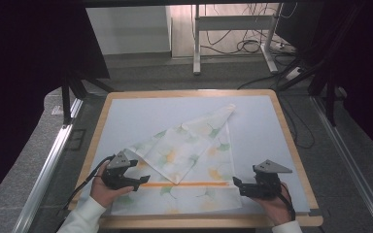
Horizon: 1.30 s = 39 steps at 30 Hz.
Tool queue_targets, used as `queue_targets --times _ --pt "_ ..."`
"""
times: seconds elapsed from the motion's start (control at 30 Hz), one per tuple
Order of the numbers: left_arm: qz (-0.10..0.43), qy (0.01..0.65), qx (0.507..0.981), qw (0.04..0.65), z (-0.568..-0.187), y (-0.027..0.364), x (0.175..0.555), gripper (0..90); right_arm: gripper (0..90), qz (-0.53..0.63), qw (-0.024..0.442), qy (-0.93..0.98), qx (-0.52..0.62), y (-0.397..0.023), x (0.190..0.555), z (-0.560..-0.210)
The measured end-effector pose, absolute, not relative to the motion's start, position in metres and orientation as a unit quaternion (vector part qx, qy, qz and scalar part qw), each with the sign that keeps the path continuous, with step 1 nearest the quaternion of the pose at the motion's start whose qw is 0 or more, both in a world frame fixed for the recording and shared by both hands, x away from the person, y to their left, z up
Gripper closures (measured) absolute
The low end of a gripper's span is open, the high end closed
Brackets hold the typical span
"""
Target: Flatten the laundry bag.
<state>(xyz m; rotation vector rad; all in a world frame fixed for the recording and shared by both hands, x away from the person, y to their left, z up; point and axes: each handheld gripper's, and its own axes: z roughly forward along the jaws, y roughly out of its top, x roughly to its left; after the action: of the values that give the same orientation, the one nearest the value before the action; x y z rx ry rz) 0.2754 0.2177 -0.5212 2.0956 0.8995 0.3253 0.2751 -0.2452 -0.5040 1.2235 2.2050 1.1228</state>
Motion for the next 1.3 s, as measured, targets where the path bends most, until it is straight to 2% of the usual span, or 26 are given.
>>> queue_targets --times 0.2,0.47,0.67,0.7,0.73,0.77,0.97,1.1,1.2,1.3 --pt "0.132 0.357 0.833 0.401 -0.5224 0.2177 0.2772 21.0 19.2 0.405 0.200 0.785 0.424 -0.2407 0.2720 -0.5019" --pt "0.134 0.356 0.834 0.400 -0.5223 0.2182 0.2774 21.1 27.5 0.408 0.184 0.785 0.429 -0.2403 0.2710 -0.5021" --pt "0.137 0.354 0.837 0.394 -0.5226 0.2184 0.2772 20.9 40.8 0.409 0.184 0.788 0.422 -0.2399 0.2710 -0.5015" --pt "0.137 0.356 0.836 0.395 -0.5227 0.2186 0.2774 20.9 45.4 0.408 0.184 0.790 0.419 -0.2395 0.2708 -0.5016" --pt "0.137 0.356 0.836 0.395 -0.5227 0.2186 0.2774 20.9 45.4 0.408 0.184 0.790 0.419 -0.2395 0.2708 -0.5016" --pt "0.136 0.354 0.838 0.393 -0.5228 0.2188 0.2782 21.0 50.0 0.407 0.181 0.793 0.416 -0.2394 0.2701 -0.5011" --pt "0.131 0.353 0.841 0.389 -0.5236 0.2180 0.2789 21.0 60.7 0.399 0.179 0.798 0.415 -0.2402 0.2701 -0.5020" --pt "0.132 0.353 0.840 0.391 -0.5230 0.2185 0.2785 20.8 82.2 0.404 0.158 0.804 0.406 -0.2414 0.2711 -0.5018" --pt "0.125 0.351 0.840 0.393 -0.5230 0.2184 0.2786 20.8 87.5 0.405 0.151 0.807 0.402 -0.2411 0.2710 -0.5016" --pt "0.121 0.350 0.840 0.396 -0.5229 0.2182 0.2787 20.7 89.1 0.403 0.146 0.811 0.398 -0.2399 0.2709 -0.5019"
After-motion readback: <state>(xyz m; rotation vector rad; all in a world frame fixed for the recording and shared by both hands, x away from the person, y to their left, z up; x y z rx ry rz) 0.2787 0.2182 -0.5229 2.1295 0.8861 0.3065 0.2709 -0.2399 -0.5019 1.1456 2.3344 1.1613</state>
